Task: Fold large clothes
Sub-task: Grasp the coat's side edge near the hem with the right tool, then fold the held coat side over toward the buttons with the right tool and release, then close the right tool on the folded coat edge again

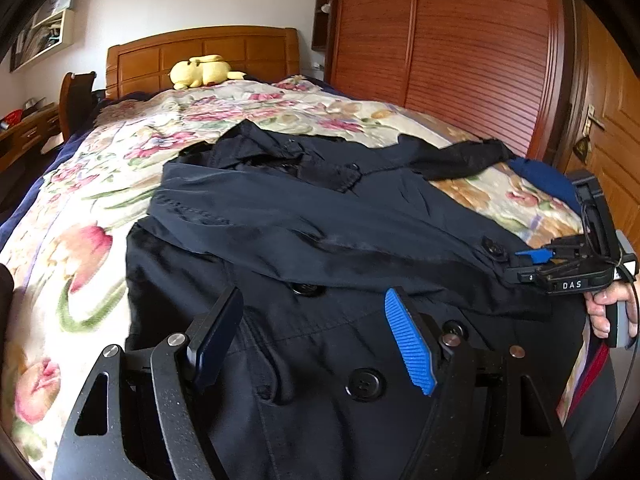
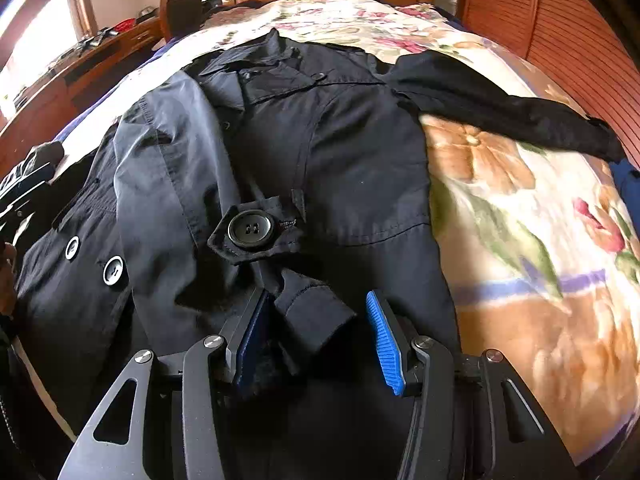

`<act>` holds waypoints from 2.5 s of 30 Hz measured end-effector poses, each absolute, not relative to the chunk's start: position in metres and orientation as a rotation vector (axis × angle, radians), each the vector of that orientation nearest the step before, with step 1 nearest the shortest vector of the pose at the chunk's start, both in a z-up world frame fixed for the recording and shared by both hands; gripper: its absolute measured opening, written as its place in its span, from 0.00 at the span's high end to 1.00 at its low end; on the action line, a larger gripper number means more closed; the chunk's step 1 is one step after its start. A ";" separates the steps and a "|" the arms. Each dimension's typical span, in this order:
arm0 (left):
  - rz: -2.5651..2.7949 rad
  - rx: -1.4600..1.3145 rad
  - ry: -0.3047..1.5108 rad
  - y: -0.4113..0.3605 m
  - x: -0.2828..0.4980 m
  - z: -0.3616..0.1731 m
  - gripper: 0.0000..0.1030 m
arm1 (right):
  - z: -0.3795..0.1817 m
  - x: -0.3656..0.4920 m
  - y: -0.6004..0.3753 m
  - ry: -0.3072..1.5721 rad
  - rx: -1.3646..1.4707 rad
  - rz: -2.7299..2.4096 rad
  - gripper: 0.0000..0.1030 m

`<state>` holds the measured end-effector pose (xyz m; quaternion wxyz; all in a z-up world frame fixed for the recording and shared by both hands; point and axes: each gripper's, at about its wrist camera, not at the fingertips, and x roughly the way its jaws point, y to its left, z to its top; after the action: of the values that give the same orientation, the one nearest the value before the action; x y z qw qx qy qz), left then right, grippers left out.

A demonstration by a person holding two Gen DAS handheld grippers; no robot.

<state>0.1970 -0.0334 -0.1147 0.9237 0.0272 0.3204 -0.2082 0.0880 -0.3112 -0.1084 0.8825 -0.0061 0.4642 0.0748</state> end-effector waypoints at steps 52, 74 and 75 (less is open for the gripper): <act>-0.271 -0.022 0.751 -0.031 0.232 -0.144 0.28 | -0.133 0.292 -0.575 0.835 0.225 -0.330 0.29; -0.261 0.000 0.768 -0.035 0.234 -0.149 0.28 | -0.138 0.255 -0.572 0.662 0.256 -0.232 0.96; -0.261 0.001 0.768 -0.035 0.234 -0.149 0.28 | -0.138 0.257 -0.572 0.658 0.255 -0.230 0.96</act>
<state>0.2342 -0.0351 -0.1487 0.9188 0.0003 0.3737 -0.1269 0.2567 -0.5722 -0.1383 0.9320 0.1248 0.3213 -0.1124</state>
